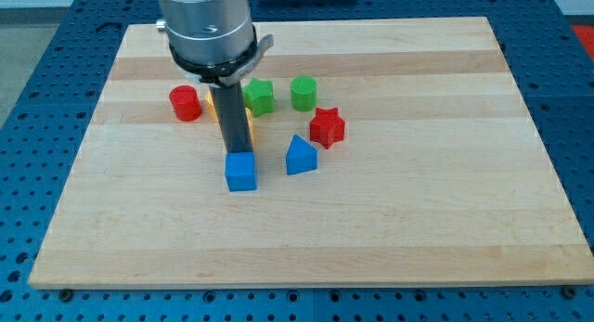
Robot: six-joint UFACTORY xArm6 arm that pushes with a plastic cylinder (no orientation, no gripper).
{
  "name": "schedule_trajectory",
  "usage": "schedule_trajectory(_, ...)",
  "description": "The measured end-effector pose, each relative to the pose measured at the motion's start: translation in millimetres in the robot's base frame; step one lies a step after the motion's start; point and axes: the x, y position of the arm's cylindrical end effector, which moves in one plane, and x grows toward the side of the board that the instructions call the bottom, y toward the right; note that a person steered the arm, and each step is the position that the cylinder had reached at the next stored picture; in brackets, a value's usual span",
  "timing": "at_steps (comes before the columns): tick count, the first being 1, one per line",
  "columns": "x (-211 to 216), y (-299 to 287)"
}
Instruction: Move the red star towards the center right of the board
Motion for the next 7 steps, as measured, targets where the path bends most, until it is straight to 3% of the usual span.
schedule_trajectory(4,-30,8)
schedule_trajectory(7,-35,105)
